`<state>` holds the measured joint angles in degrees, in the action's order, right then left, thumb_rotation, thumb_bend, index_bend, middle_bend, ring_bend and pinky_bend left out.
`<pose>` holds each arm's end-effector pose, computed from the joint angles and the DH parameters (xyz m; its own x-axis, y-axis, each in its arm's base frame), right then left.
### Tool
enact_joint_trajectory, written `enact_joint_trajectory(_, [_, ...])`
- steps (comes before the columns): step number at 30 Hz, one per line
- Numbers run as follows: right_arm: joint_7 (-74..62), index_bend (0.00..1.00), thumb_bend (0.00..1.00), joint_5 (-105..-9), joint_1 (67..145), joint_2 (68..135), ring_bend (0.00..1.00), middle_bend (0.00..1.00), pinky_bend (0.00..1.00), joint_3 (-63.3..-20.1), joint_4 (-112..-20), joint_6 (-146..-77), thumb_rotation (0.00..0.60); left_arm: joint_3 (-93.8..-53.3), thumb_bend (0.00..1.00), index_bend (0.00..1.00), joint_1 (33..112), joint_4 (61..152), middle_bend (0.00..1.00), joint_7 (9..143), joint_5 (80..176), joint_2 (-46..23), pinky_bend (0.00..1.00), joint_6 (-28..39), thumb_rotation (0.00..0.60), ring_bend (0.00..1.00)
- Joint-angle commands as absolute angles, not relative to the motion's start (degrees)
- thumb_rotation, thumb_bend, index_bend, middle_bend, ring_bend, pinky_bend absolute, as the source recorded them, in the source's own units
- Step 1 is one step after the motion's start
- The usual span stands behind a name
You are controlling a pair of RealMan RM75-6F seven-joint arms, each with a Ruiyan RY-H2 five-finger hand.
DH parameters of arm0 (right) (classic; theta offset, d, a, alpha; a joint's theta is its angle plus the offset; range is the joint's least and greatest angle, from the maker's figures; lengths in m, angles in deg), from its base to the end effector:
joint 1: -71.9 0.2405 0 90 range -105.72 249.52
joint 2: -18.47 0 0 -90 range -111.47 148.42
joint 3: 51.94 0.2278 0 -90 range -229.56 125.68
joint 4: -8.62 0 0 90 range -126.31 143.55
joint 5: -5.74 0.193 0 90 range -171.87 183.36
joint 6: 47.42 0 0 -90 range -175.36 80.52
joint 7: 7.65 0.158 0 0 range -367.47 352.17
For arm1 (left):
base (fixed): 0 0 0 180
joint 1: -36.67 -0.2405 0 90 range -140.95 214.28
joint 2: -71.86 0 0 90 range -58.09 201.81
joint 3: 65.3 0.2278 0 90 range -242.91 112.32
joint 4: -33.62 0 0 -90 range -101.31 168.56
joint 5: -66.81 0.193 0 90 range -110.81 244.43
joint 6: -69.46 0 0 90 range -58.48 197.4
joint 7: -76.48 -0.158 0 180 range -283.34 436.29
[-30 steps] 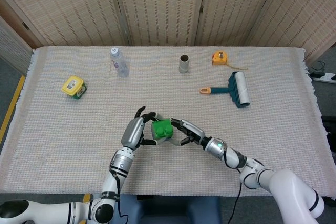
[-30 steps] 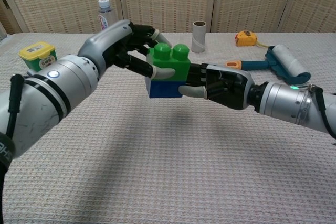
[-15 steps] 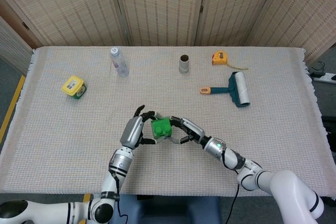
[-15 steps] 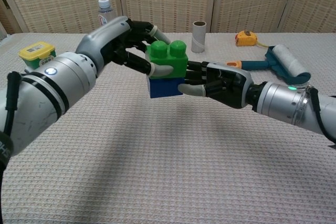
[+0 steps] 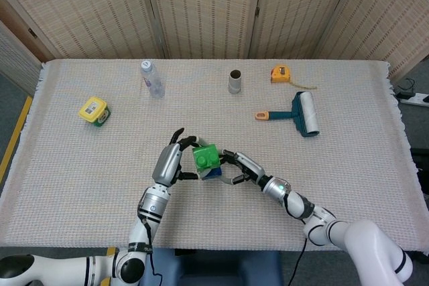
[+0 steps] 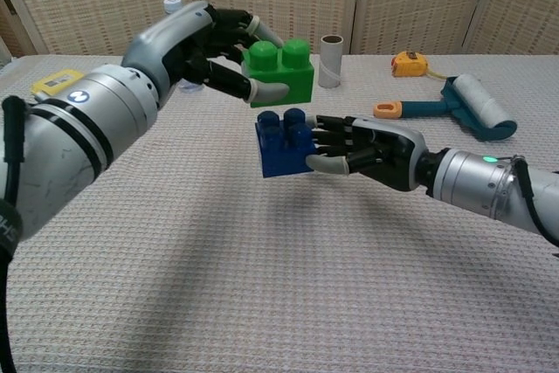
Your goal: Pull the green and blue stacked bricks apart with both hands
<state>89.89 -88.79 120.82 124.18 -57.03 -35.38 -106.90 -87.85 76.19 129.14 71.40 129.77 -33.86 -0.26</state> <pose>-0.1379 -0.3372 -0.0734 -0.5491 -0.7338 0.4001 -0.6686 0.0984 -0.7371 -0.0236 0.3034 -0.0092 -0.3511 0.2474 0.9031 0.8862 -0.2236 0.4058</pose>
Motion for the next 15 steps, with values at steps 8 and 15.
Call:
enact_joint_trajectory(8, [77.21,0.8,0.46,-88.78,119.3,119.06,0.33,0.47,0.01,-56.11,-39.73,-110.11,0.6,-85.53,0.48,0.75,74.1,126.49,0.88,74.85,132.37,-31.97,0.0,-1.05,0.6,0.39])
enact_joint_trajectory(15, [52.77,0.8,0.46,-85.38,118.42,107.96,0.32,0.47,0.01,-54.79,-56.22,-106.51,0.6,-82.8,0.48,0.75,72.41,121.9,0.88,78.64,133.6,-30.62,0.0,0.52,0.6,0.39])
